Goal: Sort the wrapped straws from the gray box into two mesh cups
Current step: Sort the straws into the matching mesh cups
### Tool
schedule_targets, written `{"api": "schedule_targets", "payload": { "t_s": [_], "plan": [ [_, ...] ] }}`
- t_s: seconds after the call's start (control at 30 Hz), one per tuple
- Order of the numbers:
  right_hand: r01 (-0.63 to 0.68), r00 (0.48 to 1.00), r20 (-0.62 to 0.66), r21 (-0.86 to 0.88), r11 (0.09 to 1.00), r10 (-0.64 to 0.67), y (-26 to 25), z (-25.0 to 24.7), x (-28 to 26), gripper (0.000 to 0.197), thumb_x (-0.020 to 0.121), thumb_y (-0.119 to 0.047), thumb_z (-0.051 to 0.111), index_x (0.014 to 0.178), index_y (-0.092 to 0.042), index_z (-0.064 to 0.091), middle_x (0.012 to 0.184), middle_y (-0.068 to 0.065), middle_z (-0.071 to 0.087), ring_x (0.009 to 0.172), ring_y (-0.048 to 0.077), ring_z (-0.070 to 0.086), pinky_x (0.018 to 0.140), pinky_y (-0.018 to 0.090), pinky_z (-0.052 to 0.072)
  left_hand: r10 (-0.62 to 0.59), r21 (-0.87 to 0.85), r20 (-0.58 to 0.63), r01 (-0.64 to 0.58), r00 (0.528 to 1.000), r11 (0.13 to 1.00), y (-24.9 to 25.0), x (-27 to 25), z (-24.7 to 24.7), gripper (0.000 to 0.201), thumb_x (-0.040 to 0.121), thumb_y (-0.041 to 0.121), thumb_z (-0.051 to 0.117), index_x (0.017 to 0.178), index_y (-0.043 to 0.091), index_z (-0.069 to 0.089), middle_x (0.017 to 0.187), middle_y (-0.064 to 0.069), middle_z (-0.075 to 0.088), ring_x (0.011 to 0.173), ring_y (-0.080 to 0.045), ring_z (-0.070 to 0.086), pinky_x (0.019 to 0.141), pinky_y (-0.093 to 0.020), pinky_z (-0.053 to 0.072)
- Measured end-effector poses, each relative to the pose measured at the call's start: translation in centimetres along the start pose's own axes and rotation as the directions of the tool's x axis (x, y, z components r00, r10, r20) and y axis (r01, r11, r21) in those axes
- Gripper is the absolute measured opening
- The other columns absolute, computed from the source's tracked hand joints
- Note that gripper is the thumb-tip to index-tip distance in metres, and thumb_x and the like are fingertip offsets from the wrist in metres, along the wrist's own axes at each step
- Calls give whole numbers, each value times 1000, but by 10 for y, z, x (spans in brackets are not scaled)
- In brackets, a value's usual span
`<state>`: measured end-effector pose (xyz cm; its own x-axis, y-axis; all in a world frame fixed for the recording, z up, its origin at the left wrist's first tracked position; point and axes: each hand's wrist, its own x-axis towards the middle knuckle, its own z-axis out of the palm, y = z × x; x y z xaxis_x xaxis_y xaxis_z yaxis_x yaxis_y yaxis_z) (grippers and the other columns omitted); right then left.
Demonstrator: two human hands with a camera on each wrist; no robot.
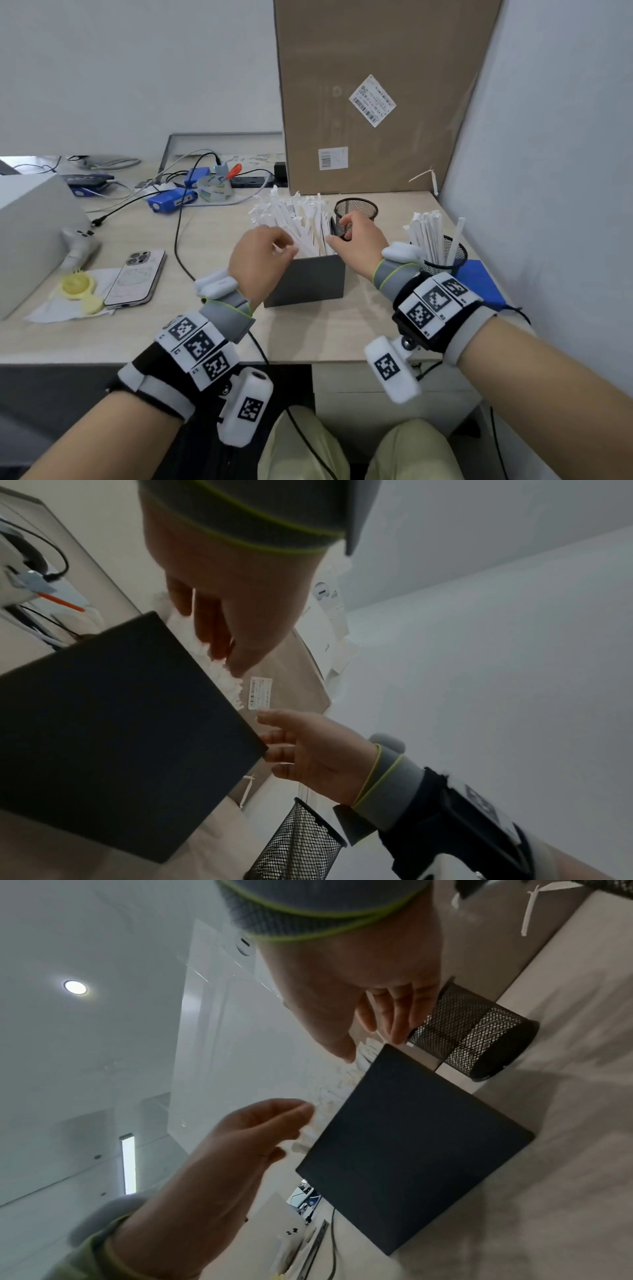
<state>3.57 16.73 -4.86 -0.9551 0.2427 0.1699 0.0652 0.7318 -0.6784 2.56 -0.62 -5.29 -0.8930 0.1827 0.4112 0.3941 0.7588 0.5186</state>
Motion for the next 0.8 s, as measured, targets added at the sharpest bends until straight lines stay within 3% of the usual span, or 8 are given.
{"api": "schedule_targets", "payload": {
  "t_s": [0.07,0.13,0.27,0.37,0.53,0.6,0.67,0.8],
  "plan": [
    [-21,1000,7,-27,999,21,1,8,6,45,86,-30,60,125,-12,47,124,9,53,111,26,53,82,28,37,-92,-33,-198,87,976,996,-5,-1,-3,24,79,28,71,98,16,62,99,-2,58,94,-21,55,82,-34,46],
    [-36,999,22,-49,998,37,2,14,9,44,86,-27,60,125,-12,46,124,12,53,109,28,54,79,29,36,-248,-85,-248,234,936,968,-12,-1,-4,47,75,35,74,112,15,54,114,-8,52,107,-26,52,90,-41,45],
    [-71,997,21,-25,997,72,4,21,12,42,87,-21,58,126,-12,44,111,13,60,94,30,56,71,27,33,-480,-212,47,479,876,852,-25,3,1,88,76,48,73,143,13,29,145,-11,34,130,-29,41,106,-47,40],
    [-124,991,50,-5,992,124,7,20,12,52,88,-19,55,136,-12,36,101,14,60,94,33,58,72,29,36,-511,-316,217,555,832,770,-29,10,6,90,81,47,69,148,10,21,151,-10,32,134,-29,40,108,-43,39],
    [-101,984,133,-113,988,116,5,15,13,49,90,-17,47,138,-9,39,127,17,57,114,37,54,88,35,43,-438,-301,253,500,863,812,-28,23,14,86,63,62,61,137,22,44,134,-4,54,117,-29,55,97,-46,49],
    [-69,984,154,-148,987,92,3,14,13,37,91,-15,44,126,-5,52,122,16,60,110,36,55,82,32,42,-418,-216,222,462,881,860,-22,27,17,85,60,64,58,133,20,48,133,-7,53,118,-32,53,98,-48,47],
    [-49,981,176,-154,987,77,2,14,14,27,90,-13,44,111,-4,59,109,15,64,100,36,57,73,29,38,-396,-92,169,415,902,905,-12,27,16,69,78,50,61,134,13,48,141,-12,43,129,-34,42,106,-47,39],
    [-64,976,193,-173,983,97,1,13,16,6,89,-13,46,86,-11,50,88,10,54,81,29,48,68,28,32,-319,78,64,314,946,946,-1,29,22,55,85,40,62,130,10,52,143,-12,40,132,-33,33,104,-41,33]
  ]
}}
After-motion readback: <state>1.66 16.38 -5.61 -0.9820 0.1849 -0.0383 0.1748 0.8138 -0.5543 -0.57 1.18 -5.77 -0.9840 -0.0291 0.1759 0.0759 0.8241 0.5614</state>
